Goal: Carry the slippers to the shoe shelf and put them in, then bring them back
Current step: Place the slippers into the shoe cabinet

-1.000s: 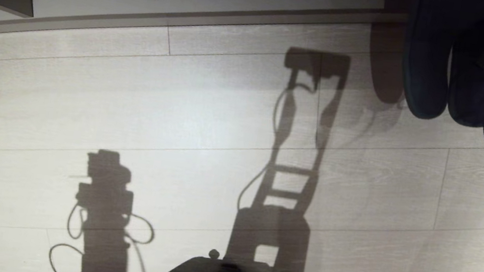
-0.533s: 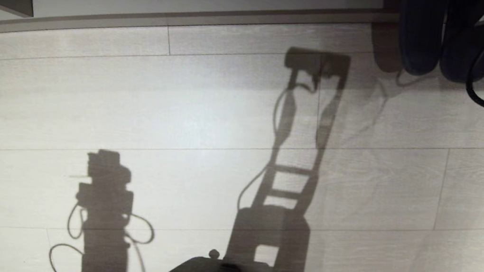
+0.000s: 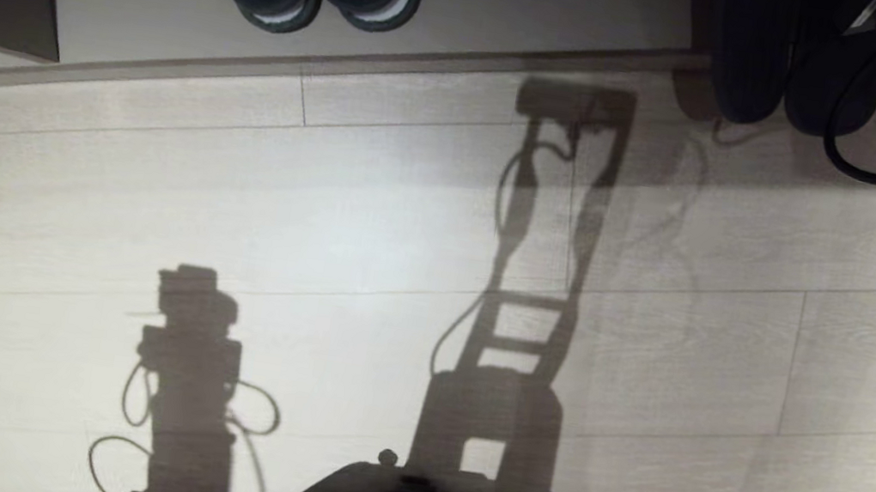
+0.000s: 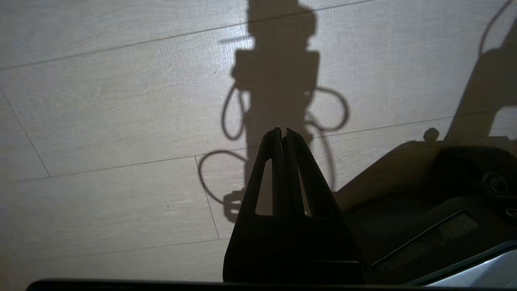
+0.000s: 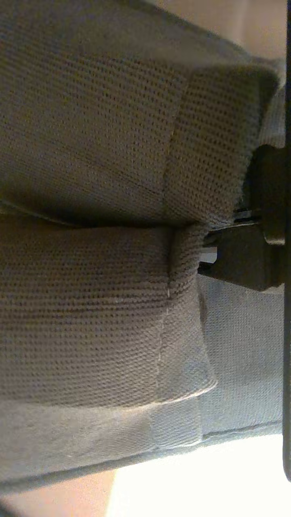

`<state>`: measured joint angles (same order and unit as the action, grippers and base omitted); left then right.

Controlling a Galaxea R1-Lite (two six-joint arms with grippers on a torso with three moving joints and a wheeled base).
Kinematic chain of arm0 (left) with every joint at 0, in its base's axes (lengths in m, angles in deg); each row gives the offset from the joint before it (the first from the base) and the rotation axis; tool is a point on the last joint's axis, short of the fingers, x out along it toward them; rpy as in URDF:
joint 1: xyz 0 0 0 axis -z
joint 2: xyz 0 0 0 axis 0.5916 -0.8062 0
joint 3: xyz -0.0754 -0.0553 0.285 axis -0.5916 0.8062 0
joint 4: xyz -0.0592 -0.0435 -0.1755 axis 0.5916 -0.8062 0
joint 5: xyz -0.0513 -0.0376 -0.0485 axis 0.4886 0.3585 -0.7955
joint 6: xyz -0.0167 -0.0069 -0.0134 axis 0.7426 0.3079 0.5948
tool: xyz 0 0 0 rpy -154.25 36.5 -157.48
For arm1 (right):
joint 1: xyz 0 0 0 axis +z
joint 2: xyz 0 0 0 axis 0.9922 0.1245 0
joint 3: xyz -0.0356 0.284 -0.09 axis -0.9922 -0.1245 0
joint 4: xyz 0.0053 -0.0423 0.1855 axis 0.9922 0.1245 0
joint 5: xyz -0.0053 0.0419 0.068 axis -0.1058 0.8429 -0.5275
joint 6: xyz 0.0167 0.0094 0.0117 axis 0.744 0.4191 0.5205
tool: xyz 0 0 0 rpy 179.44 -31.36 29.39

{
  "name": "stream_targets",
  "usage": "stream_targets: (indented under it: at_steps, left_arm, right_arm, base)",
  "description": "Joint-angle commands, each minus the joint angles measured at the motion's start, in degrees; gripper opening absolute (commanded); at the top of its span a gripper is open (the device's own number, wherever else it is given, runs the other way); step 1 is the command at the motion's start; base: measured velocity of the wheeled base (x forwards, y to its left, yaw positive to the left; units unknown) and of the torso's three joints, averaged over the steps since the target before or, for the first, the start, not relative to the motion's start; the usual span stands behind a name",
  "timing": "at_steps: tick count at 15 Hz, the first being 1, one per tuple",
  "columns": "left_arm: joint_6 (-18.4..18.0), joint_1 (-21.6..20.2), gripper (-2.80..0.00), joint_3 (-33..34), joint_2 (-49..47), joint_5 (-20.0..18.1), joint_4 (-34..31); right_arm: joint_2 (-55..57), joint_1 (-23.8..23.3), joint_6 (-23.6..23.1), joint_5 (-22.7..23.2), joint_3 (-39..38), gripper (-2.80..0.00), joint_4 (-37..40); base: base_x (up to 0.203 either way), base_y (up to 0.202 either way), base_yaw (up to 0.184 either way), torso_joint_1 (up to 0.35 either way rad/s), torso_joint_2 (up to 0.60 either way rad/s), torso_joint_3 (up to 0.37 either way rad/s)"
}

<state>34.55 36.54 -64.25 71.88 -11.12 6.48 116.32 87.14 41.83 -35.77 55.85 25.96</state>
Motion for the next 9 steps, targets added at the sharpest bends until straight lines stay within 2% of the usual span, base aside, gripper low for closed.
stream_targets:
  at_steps: [1,4,9]
  left_arm:
    - [0.02,0.0,-2.8,0.09,0.04,0.01,-0.04]
    - [0.02,0.0,-2.8,0.09,0.04,0.01,-0.04]
    - [-0.07,0.0,-2.8,0.09,-0.05,0.01,-0.04]
  right_arm:
    - [-0.44,0.02,-0.06,0.07,-0.63,-2.8,-0.44]
    - [-0.69,0.02,-0.05,0.16,-2.01,-2.8,-0.61]
    - [1.42,0.1,2.06,0.42,-1.13,-2.8,-4.92]
  base:
    - [0.201,0.0,-0.001,0.002,0.0,0.002]
    - [0.167,0.0,-0.002,0.002,0.0,0.004]
    - [0.0,0.0,0.0,0.0,0.0,0.0]
